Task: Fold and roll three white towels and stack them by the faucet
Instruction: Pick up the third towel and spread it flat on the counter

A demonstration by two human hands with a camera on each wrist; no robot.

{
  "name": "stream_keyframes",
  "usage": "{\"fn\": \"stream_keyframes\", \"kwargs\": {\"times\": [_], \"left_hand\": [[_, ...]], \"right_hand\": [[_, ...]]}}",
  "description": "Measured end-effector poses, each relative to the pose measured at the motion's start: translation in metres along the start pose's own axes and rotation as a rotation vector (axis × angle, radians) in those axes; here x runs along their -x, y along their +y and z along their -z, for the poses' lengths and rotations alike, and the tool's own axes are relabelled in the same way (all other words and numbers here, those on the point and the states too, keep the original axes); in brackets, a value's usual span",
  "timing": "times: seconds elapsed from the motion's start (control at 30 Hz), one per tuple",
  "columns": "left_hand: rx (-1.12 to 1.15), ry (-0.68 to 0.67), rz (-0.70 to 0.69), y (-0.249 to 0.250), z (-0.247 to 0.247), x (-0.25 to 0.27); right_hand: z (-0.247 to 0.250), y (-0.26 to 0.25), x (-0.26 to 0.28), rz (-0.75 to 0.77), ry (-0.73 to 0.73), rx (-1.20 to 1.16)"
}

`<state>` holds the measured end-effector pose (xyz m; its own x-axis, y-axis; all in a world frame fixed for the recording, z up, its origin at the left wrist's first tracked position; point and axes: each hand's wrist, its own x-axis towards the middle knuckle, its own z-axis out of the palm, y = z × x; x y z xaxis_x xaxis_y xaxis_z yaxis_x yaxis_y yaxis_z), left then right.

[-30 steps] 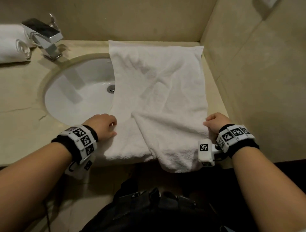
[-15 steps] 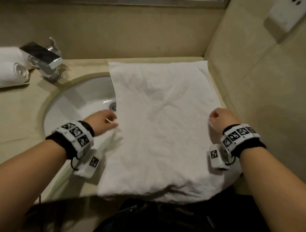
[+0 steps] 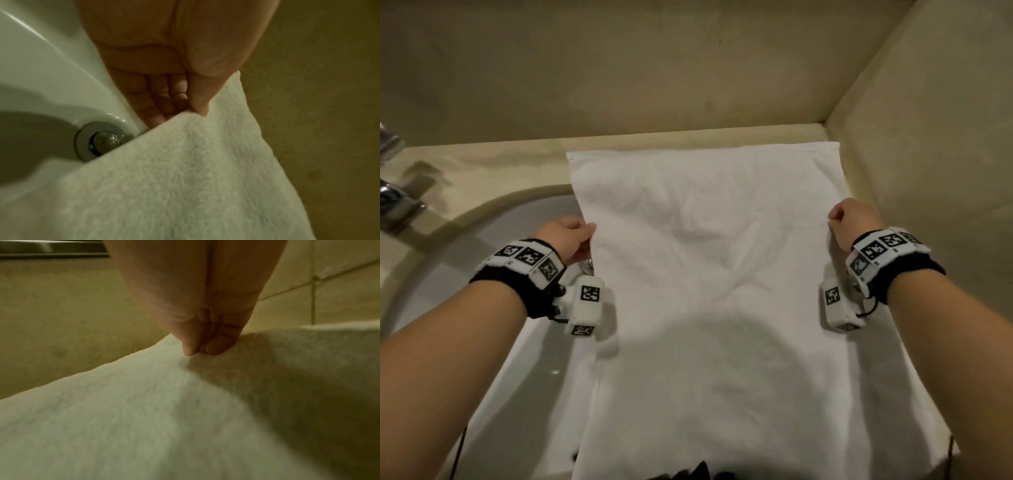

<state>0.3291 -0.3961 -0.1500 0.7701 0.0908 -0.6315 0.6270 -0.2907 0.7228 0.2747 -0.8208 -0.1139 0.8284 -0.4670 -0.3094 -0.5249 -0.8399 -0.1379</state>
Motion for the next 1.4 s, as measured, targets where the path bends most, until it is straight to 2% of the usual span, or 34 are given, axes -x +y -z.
{"fn": "stream_keyframes", "kwargs": {"times": [0.2, 0.4, 0.73, 0.9, 0.97, 1.07, 1.17, 1.27, 1.33, 1.4], "left_hand": [[0.111, 0.014, -0.068, 0.010, 0.033, 0.002], [0.109, -0.014, -0.150, 0.027, 0.023, 0.003], [0.061, 0.072, -0.126, 0.015, 0.032, -0.007], [-0.174, 0.195, -0.166, 0.021, 0.027, 0.011], [-0.317, 0.228, -0.261, 0.021, 0.024, 0.040], [-0.448, 0.030, -0.446, 0.009, 0.010, 0.107], [-0.757, -0.194, -0.610, -0.022, -0.002, 0.176], [-1.018, -0.393, -0.658, -0.069, -0.008, 0.232], [-1.177, -0.437, -0.665, -0.097, -0.008, 0.251], [-1.264, -0.408, -0.678, -0.122, -0.007, 0.263]], "right_hand": [[0.005, -0.016, -0.021, 0.049, 0.001, -0.057], [0.008, -0.007, -0.028, 0.002, 0.012, -0.042], [0.009, -0.025, -0.036, 0.087, 0.057, -0.102], [0.024, -0.017, 0.006, 0.159, 0.029, -0.175], [0.033, -0.010, 0.038, 0.192, 0.089, -0.223], [0.038, 0.013, 0.101, 0.238, 0.137, -0.234], [0.024, 0.046, 0.172, 0.240, 0.131, -0.233], [-0.008, 0.086, 0.237, 0.169, 0.113, -0.225], [-0.032, 0.108, 0.261, 0.082, 0.050, -0.198], [-0.055, 0.125, 0.275, 0.008, -0.001, -0.133]]}}
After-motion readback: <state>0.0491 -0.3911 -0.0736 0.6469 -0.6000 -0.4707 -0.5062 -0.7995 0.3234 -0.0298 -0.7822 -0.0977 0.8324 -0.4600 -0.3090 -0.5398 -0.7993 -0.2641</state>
